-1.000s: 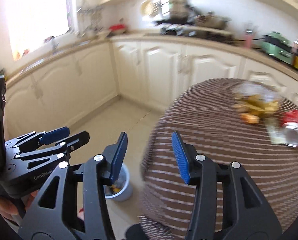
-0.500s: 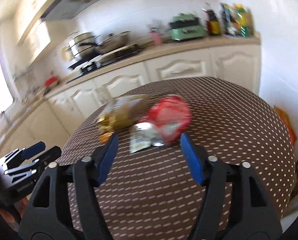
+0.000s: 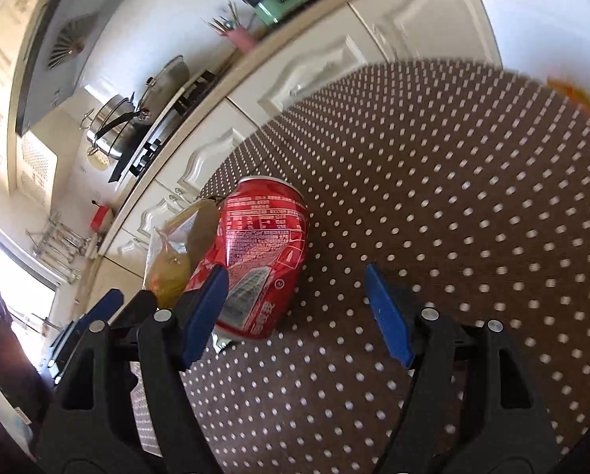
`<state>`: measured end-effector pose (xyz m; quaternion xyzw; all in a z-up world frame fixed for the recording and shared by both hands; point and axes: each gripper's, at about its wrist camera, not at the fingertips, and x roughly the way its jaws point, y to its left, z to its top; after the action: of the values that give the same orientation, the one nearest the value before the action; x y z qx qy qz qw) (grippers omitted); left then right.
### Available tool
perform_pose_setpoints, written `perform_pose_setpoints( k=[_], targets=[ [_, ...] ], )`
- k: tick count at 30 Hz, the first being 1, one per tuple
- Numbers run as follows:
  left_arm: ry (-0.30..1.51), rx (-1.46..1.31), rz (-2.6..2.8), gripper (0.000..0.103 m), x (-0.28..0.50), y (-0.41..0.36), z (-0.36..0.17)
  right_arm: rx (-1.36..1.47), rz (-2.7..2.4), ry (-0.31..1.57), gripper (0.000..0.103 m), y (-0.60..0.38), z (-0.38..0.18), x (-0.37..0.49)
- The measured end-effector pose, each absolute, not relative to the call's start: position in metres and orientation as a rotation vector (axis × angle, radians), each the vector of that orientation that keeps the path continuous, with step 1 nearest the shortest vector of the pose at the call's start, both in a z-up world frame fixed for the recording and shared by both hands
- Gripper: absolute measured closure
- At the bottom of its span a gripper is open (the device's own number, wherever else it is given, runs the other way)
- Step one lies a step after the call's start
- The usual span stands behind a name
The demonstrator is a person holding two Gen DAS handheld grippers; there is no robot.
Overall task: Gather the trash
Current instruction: 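Grasp the gold chip bag with the left gripper while the right gripper grasps the red can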
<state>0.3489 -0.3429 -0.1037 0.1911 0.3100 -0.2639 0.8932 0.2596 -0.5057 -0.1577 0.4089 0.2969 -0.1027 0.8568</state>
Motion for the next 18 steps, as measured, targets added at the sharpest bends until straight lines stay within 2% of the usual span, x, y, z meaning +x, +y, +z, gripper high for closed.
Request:
perform_pose_setpoints(
  k=[2, 4, 5, 8, 15, 16, 18],
  targets=[
    [0.669, 0.388, -0.56, 0.057, 0.357, -0.347, -0.106, 0.852, -0.224, 0.629, 0.033, -0.505, -0.156, 0.262],
    [0.711, 0.363, -0.583, 0.086, 0.365, -0.349, -0.109, 0.879, -0.201, 0.641, 0.033, -0.505, -0.157, 0.27],
    [0.735, 0.343, -0.593, 0.094, 0.369, -0.348, -0.111, 0.89, -0.195, 0.645, 0.033, -0.506, -0.158, 0.274],
    [0.747, 0.299, -0.627, 0.098, 0.371, -0.345, -0.112, 0.902, -0.195, 0.652, 0.033, -0.508, -0.159, 0.285],
    [0.769, 0.205, -0.709, 0.099, 0.362, -0.332, -0.109, 0.866, -0.208, 0.657, 0.033, -0.503, -0.158, 0.303],
    [0.776, 0.191, -0.721, 0.099, 0.361, -0.331, -0.109, 0.864, -0.209, 0.658, 0.036, -0.502, -0.157, 0.306],
    [0.783, 0.177, -0.733, 0.099, 0.359, -0.33, -0.11, 0.895, -0.151, 0.668, 0.063, -0.5, -0.161, 0.312]
  ],
)
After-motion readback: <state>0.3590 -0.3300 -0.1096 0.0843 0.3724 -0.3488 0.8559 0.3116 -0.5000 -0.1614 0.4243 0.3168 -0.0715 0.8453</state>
